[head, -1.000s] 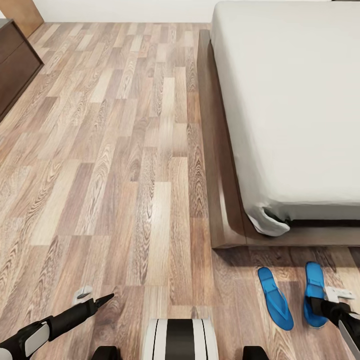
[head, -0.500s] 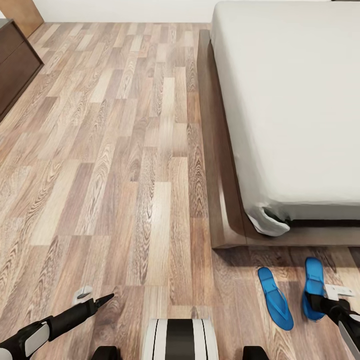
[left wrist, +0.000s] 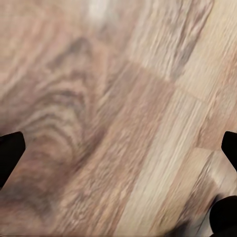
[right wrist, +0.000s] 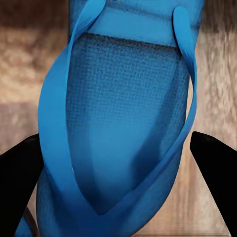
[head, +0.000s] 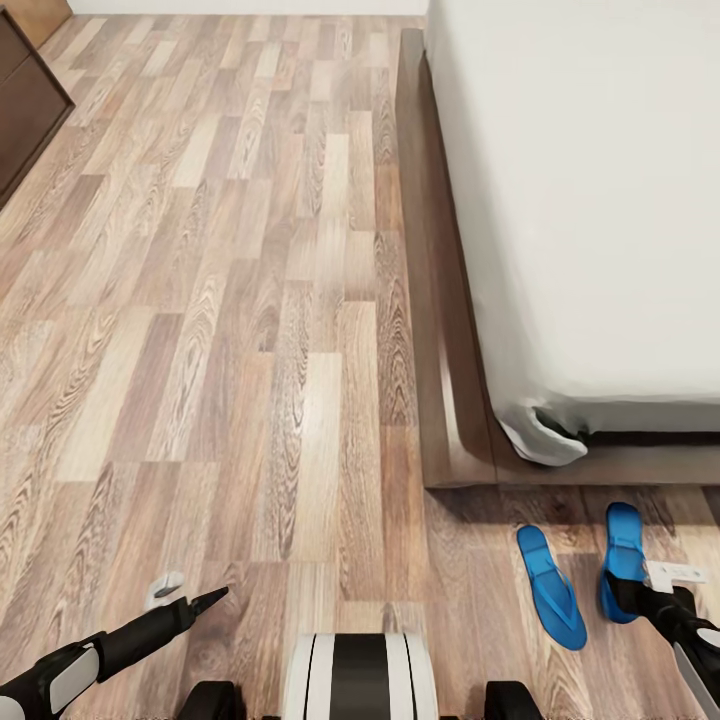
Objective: In the bedroom, move the book from the bed onto either nightstand, and place the two sandals side by side next to the bed.
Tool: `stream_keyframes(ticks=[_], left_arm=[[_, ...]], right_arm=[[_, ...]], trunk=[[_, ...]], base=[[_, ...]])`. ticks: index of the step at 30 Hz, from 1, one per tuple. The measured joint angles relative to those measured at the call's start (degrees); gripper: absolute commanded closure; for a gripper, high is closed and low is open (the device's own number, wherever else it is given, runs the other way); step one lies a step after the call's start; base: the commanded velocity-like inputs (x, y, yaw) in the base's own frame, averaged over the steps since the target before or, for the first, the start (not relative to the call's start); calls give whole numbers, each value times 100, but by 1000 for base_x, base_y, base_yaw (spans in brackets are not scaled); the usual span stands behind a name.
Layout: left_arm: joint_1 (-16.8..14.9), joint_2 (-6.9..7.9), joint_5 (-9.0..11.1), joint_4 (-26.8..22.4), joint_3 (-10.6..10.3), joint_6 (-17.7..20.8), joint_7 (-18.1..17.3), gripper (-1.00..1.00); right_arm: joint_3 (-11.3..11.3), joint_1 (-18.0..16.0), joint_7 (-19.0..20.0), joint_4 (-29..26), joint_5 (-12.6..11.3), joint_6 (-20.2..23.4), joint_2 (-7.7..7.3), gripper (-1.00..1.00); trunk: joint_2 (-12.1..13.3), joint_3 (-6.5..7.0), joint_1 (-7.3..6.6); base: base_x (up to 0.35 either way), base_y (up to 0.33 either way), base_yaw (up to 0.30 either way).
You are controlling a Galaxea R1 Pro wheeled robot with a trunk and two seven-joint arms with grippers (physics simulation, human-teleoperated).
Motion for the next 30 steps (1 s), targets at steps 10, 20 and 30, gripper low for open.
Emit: stream_keyframes(ticks=[10,20,30], left_arm=[[0,0,0,0,8,0,0,-100],[0,0,0,0,8,0,0,-100],[0,0,0,0,10,2,0,-100]], right_arm=[[7,5,3,0,3,12,0,100],[7,1,3,-2,1,12,0,100],[7,4,36,-9,7,-4,0,100]], trunk=[[-13,-222,26],[-27,-443,51],[-31,-510,59]], base=[[0,0,0],[0,0,0],[0,0,0]])
